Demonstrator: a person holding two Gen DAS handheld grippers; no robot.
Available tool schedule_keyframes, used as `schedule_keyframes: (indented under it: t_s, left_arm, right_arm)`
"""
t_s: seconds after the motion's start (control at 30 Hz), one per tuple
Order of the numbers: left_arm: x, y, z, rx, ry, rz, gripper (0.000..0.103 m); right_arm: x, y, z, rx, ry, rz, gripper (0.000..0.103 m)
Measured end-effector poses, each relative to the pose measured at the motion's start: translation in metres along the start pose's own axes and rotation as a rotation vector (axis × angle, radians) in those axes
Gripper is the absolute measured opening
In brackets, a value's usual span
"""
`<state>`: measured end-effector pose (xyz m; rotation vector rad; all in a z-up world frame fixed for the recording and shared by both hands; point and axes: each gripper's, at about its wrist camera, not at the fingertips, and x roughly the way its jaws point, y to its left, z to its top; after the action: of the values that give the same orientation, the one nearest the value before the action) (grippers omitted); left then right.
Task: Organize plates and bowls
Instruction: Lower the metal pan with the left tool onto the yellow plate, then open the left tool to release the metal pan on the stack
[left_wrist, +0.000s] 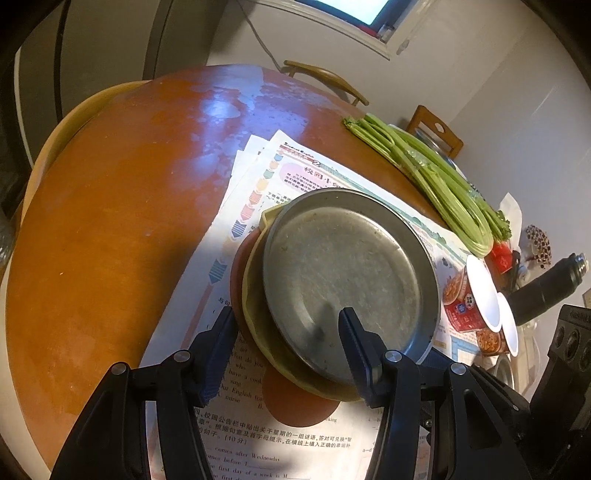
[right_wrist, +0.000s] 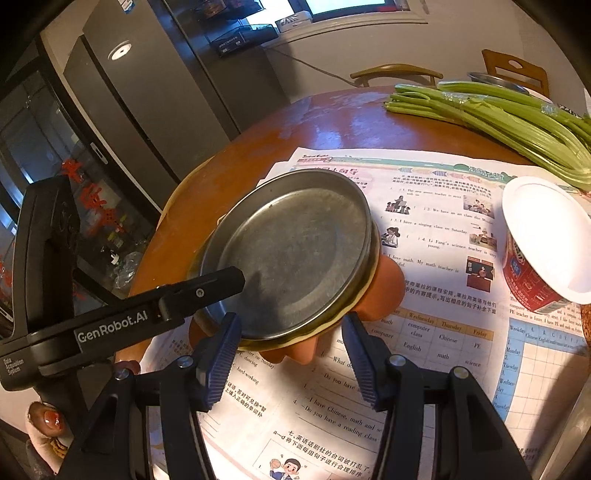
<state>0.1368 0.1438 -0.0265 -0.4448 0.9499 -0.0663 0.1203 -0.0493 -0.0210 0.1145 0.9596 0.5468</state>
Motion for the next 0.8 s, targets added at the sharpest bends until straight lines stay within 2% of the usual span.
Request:
schedule_keyframes:
  t_s: [0.13,0.33,0.7,0.8]
  left_arm:
    - [-0.003,0.004,-0.002,-0.019,-0.008,-0.013,0.058]
    - [-0.017,0.008,-0.005,-0.032,-0.049,0.029,0.059]
    - [-0.048,-0.008,-0.012,0.033,-0.108,0.083,0.060]
    - [-0.055,-0.016,-0.014,0.057,-0.122,0.114,0.060]
  right_arm:
    - [-0.002,-0.001,-0.001,-0.001,-0.008,-0.002,0.057]
    - [-0.012,-0.003,0.000,-0.013,-0.053,-0.050,0.057]
    - [-0.044,-0.005,0.000,-0.050,-0.142,-0.112,0.057]
    - [-0.055,-0.003,-0.002,-0.073,-0.172,-0.155,0.059]
